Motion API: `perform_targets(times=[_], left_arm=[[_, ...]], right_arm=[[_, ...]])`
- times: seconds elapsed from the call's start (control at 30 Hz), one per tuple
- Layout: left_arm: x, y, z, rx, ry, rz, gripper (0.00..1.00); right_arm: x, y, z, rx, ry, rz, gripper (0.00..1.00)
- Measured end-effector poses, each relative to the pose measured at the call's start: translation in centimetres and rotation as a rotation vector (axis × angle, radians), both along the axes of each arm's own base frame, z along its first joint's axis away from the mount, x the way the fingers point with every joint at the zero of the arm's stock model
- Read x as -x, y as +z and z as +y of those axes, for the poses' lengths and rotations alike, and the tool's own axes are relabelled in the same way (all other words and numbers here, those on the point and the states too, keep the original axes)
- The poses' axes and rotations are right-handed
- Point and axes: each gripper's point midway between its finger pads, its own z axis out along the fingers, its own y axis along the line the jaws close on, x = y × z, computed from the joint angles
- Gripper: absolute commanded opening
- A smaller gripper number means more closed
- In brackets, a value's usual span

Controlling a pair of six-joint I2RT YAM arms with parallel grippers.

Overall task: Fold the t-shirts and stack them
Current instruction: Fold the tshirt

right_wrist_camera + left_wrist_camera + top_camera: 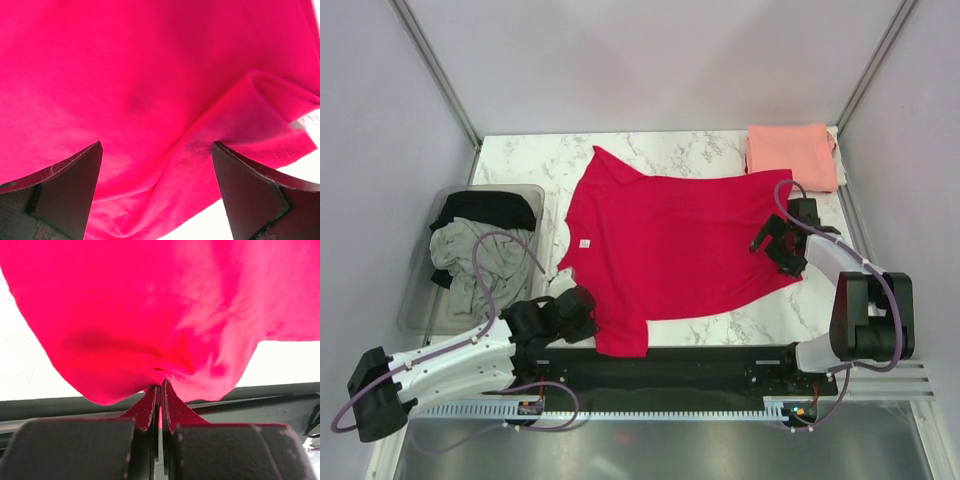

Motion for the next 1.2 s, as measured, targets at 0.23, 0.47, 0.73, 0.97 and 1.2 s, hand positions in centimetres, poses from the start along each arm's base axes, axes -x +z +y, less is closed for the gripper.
perform_targets(times=[0.23, 0.47, 0.73, 0.97, 1.2], left_arm=[[-1.2, 1.0, -0.2, -0.007, 0.004, -0.029, 0.02], [-1.3, 0.7, -0.4, -0.018, -0.008, -0.023, 0.02], [-1.2, 1.0, -0.6, 0.01, -0.013, -0.038, 0.02], [-1.1, 1.0, -0.4, 0.026, -0.013, -0.049, 0.02], [-1.1, 1.0, -0.4, 0.029, -0.013, -0.051, 0.02]], right_arm=[[1.0, 3.4, -2.2, 0.112, -0.048, -0.061, 0.98], [5.7, 3.5, -6.2, 0.134, -0.29, -0.095, 0.79], [8.8, -0.8, -5.8, 0.069, -0.333, 0.025, 0.66], [6.9, -1.1, -6.0, 0.058, -0.313, -0.029, 0.35], [7.0, -1.3, -5.6, 0.041, -0.307, -0.052, 0.0]])
